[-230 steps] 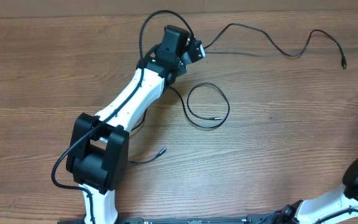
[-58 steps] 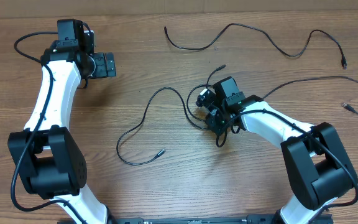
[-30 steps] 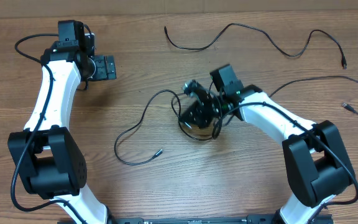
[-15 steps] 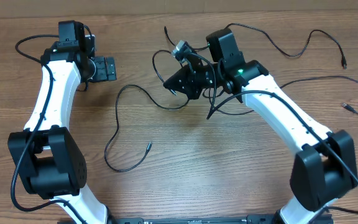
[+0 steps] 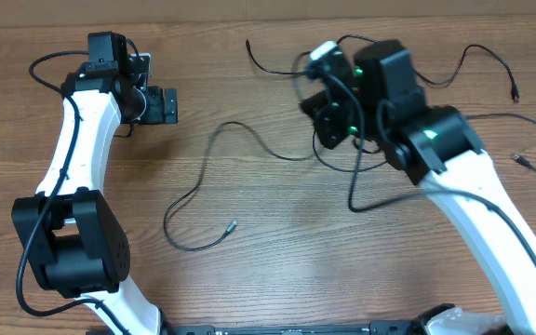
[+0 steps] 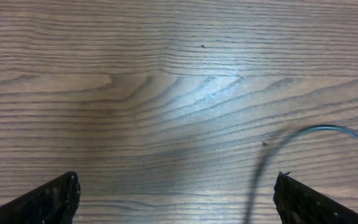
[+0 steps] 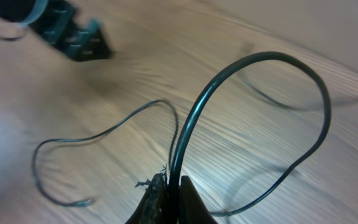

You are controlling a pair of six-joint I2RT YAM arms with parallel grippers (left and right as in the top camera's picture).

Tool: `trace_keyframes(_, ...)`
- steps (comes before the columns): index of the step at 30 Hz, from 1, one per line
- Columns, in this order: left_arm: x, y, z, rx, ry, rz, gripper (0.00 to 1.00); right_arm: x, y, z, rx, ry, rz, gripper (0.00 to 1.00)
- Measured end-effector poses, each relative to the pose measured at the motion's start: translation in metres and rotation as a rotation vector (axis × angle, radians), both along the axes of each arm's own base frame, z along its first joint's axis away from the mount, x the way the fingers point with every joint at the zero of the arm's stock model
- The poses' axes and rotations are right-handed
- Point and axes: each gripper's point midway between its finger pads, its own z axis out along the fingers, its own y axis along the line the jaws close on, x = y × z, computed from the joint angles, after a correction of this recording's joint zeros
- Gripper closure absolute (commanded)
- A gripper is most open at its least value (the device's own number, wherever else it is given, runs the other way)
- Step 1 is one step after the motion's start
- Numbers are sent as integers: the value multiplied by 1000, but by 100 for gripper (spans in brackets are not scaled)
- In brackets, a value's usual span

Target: Untangle cables

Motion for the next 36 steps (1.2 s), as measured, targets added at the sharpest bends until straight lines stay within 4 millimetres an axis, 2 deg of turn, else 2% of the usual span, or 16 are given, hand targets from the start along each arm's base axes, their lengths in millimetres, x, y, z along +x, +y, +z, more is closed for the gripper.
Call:
trace_keyframes(8,0,-3,0,-18,0,-8,0,-37,-75,10,-101,73,-308,96)
trace_keyframes(14,0,-4,0,-21,0,-9,0,-60,-144,19,-152,90,-557,96)
trace_keyframes(21,0,-4,0,-21,0,-9,0,-71,-225,22,-216,100,-846,96)
trace_keyframes(29,0,-4,0,-21,0,-9,0,-80,-310,30,-267,72,-1120,96)
trace_keyframes(36,0,-4,0,-21,0,-9,0,-96,-383,37,-284,50,-1350,96)
